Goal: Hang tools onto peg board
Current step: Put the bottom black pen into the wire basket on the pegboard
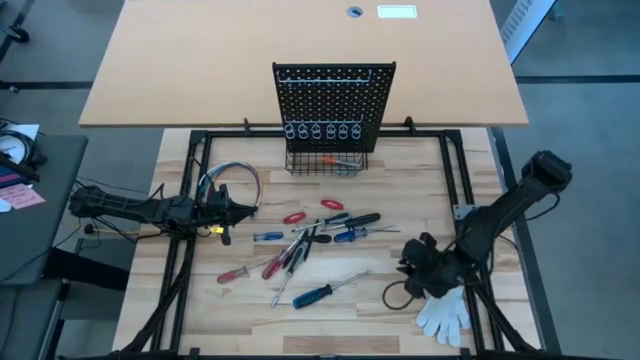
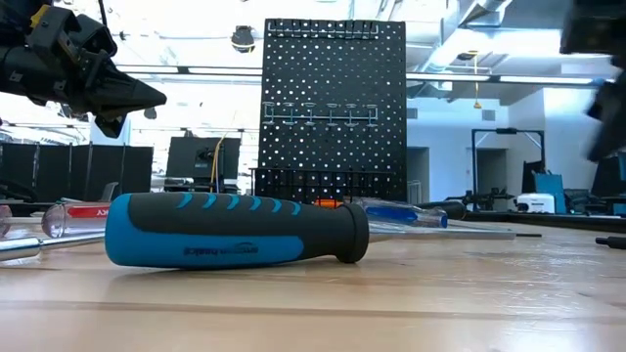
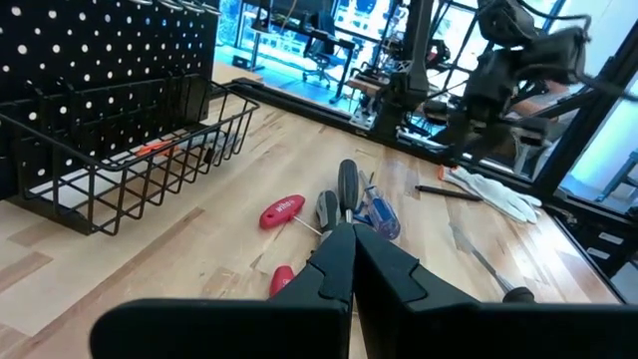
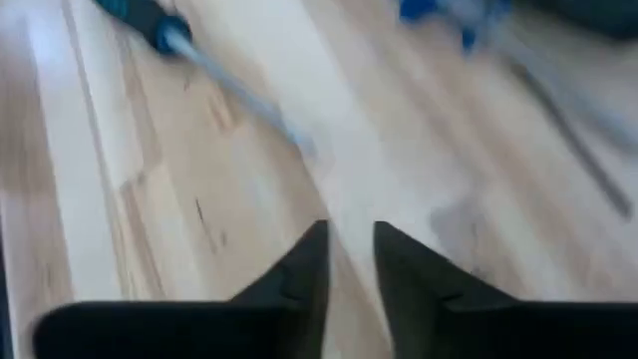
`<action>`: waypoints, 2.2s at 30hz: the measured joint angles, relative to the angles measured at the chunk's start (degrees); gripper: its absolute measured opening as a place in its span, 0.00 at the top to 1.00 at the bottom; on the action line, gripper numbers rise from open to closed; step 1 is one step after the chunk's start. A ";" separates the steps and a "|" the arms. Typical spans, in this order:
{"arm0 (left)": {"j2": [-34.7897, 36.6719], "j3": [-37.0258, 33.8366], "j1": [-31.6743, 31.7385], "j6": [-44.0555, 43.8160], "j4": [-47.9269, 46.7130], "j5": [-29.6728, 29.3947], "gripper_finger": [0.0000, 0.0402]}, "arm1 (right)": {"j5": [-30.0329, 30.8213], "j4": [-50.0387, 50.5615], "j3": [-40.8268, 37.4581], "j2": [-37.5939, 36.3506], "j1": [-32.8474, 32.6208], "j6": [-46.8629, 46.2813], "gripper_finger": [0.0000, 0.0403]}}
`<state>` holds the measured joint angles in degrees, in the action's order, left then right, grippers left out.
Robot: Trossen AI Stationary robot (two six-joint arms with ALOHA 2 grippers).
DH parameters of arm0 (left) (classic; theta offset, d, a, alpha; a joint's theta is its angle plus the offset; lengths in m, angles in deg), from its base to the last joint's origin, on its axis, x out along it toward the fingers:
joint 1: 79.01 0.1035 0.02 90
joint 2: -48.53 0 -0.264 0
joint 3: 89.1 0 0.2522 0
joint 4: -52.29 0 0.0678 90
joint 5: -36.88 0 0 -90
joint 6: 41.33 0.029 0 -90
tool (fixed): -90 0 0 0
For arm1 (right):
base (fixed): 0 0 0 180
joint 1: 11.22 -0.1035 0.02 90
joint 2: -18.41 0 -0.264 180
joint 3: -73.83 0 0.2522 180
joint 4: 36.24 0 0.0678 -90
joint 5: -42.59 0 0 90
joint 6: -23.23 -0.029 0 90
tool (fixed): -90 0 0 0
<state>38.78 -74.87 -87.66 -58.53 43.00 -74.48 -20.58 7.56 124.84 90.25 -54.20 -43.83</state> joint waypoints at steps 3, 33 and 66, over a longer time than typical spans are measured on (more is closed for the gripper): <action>0.00 0.00 -0.01 0.00 0.00 -0.18 1.00 | -3.80 4.21 0.09 2.24 0.15 -3.46 0.59; -0.19 -0.02 0.00 9.41 4.09 7.39 1.00 | 14.76 -11.76 -0.02 6.73 10.86 7.27 0.96; -87.53 35.86 0.73 34.35 57.16 14.99 0.43 | -13.62 -119.86 -5.00 26.77 30.10 74.81 0.96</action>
<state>-48.75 -39.00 -86.94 -24.17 100.16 -59.49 -34.19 -112.30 119.83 117.02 -24.11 30.98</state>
